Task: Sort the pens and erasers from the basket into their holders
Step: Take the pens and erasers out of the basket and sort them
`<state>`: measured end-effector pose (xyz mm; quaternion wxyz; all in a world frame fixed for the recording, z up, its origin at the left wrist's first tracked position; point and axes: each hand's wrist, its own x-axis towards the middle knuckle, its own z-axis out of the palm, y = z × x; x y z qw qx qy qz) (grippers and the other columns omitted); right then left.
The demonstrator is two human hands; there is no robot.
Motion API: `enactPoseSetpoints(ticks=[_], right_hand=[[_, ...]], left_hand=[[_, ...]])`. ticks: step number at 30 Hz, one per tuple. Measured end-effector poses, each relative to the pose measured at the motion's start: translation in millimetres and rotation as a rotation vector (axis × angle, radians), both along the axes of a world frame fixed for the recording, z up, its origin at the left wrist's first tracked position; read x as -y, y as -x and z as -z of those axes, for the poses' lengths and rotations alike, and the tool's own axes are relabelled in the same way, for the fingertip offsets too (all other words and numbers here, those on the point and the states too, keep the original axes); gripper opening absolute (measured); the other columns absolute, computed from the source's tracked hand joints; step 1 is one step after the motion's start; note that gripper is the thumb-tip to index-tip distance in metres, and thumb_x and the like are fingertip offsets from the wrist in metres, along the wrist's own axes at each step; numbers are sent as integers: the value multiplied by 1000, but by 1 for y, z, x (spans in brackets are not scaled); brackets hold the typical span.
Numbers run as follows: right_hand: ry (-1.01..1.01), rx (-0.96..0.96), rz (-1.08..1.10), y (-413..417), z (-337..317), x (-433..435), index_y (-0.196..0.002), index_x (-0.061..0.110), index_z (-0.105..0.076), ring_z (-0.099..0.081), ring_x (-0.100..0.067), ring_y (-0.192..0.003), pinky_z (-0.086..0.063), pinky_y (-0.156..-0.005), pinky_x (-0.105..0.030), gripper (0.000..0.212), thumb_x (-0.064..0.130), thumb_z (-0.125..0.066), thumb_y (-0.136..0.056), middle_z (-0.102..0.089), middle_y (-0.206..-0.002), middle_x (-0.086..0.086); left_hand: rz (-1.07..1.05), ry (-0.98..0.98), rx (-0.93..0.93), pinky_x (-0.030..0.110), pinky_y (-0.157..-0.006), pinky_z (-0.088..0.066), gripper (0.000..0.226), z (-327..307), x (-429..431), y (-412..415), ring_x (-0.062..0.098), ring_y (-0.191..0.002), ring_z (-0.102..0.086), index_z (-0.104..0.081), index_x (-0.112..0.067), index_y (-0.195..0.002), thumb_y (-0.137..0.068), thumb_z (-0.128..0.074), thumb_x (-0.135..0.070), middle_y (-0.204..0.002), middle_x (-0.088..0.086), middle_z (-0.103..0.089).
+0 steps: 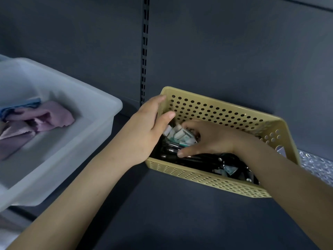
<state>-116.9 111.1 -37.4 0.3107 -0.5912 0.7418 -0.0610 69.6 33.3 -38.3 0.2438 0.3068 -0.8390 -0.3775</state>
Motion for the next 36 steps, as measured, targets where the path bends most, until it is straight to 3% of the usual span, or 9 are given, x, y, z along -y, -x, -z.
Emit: enactPoseSetpoints(ticks=[7,10,12,16,18,21,24,32,36], right_hand=[[-4,-153,-49,-13,6,-2,-137,30,-43,-48,-8,-109,-37,-84,-22,78,67,-67,-73,-49,-124,12],[-18,-109,-68,-15,4,-5,-120,33,-50,-50,0,-84,-35,-65,-19,56,62,-68,-76,-51,-96,21],[-5,-67,-38,-13,5,-6,-122,31,-51,-44,5,-77,-32,-62,-17,60,63,-69,-74,-43,-84,25],[17,-42,-19,-10,7,-8,-130,34,-48,-46,-5,-102,-36,-79,-21,69,67,-68,-73,-48,-104,23],[7,-15,-16,-12,6,-8,-128,38,-49,-45,-4,-109,-36,-85,-22,62,65,-67,-75,-47,-114,20],[36,71,-29,-14,0,-9,-93,37,-54,-49,8,-74,-37,-60,-9,22,52,-68,-83,-46,-83,22],[136,162,-2,-13,-9,-13,-77,30,-54,-48,8,-47,-37,-46,-13,18,37,-67,-89,-49,-64,18],[525,312,241,3,-35,-25,-83,-1,-51,-42,-17,-67,-34,-67,-30,42,39,-62,-91,-45,-74,-6],[743,562,515,9,-44,-30,-77,12,-54,-43,-24,-59,-39,-62,-34,33,42,-63,-88,-49,-69,-9]], left_hand=[[-18,29,1,12,-102,-22,53,1,-3,-2,0,-134,-33,-26,-29,-149,-99,-38,-41,-152,-13,-33],[-24,36,-4,12,-101,-22,53,2,-6,-4,0,-133,-32,-25,-30,-149,-99,-39,-40,-152,-14,-32],[-30,37,-4,13,-101,-22,53,3,-7,-5,1,-134,-33,-24,-30,-150,-99,-39,-40,-153,-13,-31],[-37,44,1,12,-100,-22,53,2,-9,-7,2,-134,-34,-23,-31,-150,-100,-39,-38,-153,-13,-31],[-38,46,-4,11,-99,-22,53,3,-11,-7,2,-134,-33,-23,-31,-150,-100,-39,-37,-153,-13,-31],[-38,54,0,10,-99,-20,53,2,-11,-6,1,-135,-31,-24,-30,-150,-100,-39,-38,-154,-13,-30],[-45,47,10,8,-96,-19,51,1,-9,-5,2,-134,-32,-25,-31,-149,-100,-37,-40,-153,-13,-31],[-20,3,74,15,-94,-24,49,-9,0,5,0,-124,-39,-33,-29,-145,-101,-26,-47,-146,-10,-42],[7,-12,152,19,-89,-28,48,-13,9,14,2,-117,-43,-36,-26,-143,-101,-25,-47,-142,-5,-48]])
